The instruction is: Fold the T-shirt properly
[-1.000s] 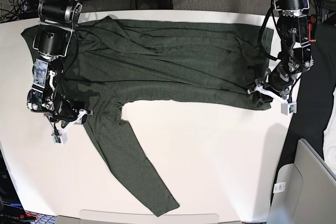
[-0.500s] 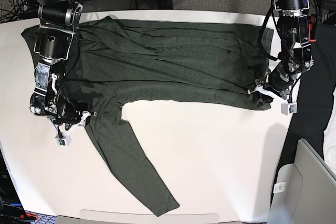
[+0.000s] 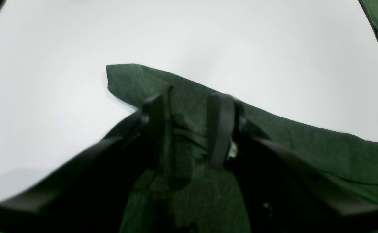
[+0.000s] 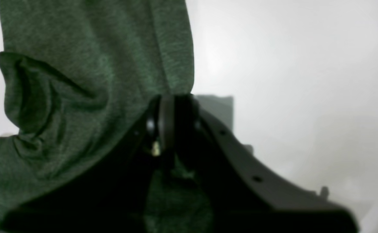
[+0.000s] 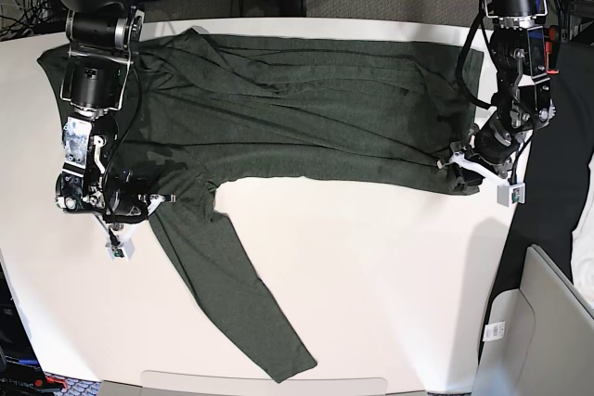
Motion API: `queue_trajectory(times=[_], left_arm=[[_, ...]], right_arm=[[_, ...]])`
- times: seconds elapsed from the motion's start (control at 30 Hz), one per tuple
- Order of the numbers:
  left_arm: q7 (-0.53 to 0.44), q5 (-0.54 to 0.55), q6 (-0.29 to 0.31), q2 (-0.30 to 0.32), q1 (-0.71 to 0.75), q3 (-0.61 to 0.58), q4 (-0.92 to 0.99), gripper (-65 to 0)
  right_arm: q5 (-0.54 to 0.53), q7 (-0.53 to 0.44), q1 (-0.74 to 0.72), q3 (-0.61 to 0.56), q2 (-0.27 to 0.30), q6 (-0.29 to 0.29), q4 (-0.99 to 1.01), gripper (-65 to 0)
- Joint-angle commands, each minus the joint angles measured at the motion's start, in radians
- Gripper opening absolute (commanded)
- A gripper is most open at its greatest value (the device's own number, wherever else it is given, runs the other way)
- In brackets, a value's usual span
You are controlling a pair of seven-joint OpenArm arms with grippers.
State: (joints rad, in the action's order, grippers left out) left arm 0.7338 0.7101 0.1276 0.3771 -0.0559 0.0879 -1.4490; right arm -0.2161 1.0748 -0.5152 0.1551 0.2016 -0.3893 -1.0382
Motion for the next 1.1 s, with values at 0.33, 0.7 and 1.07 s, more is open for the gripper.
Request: queue_trajectory(times=[0.33, 0.7, 1.07], left_arm=[[-0.027, 0.010, 0.005, 0.016, -0.006, 0.014, -0.045, -42.9], [-0.029, 0.010, 0.005, 0.018, 0.087, 0.049, -0.178, -44.8], [-0.018, 0.010, 0.005, 0.016, 0.097, 0.089, -0.161, -53.5]], right_arm=[[-0.207, 0.133, 0.138, 0.139, 0.031, -0.012, -0.344, -64.3], [-0.489, 0.226, 0.390, 0.315, 0.108, -0.112, -0.563, -64.3], [-0.576, 0.224, 0.482, 0.403, 0.138, -0.112, -0.646, -64.3]])
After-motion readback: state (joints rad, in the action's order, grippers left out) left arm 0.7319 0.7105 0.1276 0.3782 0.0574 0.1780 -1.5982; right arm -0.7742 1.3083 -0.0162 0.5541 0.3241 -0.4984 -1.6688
